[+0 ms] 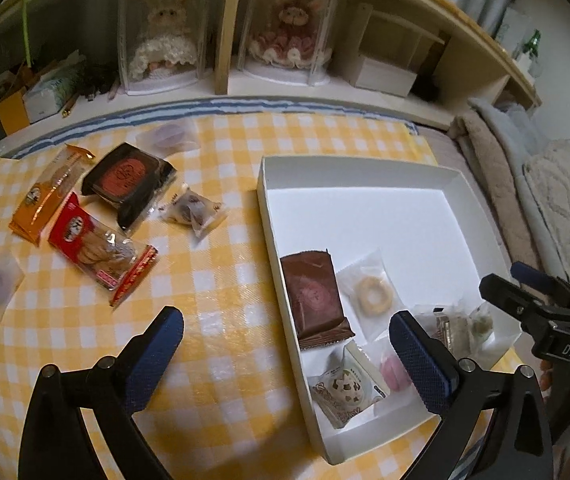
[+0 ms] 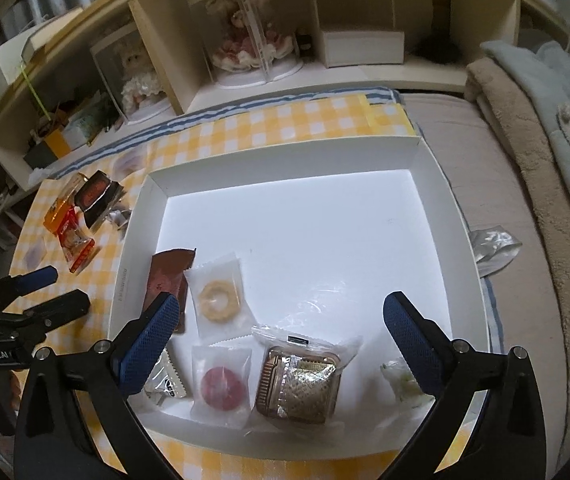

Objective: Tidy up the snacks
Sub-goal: 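Withdraw both tools from the tray back toward the snack pile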

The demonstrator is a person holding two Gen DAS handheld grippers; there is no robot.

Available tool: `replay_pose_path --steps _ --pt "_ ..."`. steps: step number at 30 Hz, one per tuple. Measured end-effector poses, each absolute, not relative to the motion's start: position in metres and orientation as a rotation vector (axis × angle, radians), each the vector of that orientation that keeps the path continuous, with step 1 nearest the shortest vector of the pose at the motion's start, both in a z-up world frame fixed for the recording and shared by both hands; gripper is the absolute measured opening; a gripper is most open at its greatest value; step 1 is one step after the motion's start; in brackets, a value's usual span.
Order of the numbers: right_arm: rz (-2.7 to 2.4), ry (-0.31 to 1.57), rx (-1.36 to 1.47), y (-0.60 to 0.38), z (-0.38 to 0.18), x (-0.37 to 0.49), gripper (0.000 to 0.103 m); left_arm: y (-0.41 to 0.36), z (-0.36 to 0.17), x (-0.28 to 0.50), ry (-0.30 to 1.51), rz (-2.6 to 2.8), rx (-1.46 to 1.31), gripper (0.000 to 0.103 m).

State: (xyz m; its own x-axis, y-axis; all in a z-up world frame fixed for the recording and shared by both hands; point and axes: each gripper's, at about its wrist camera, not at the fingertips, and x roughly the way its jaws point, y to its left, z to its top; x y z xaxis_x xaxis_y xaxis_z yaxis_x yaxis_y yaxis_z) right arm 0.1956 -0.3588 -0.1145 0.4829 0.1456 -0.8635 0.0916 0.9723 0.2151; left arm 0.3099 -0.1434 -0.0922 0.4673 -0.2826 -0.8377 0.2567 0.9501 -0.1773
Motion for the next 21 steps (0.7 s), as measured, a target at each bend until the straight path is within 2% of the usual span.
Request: replay_pose_path --steps 21 --pt "0.086 0.889 0.191 -0.329 -0.04 0.172 0.103 -0.071 -0.006 0.253 0.86 -0.317 -0.01 0.103"
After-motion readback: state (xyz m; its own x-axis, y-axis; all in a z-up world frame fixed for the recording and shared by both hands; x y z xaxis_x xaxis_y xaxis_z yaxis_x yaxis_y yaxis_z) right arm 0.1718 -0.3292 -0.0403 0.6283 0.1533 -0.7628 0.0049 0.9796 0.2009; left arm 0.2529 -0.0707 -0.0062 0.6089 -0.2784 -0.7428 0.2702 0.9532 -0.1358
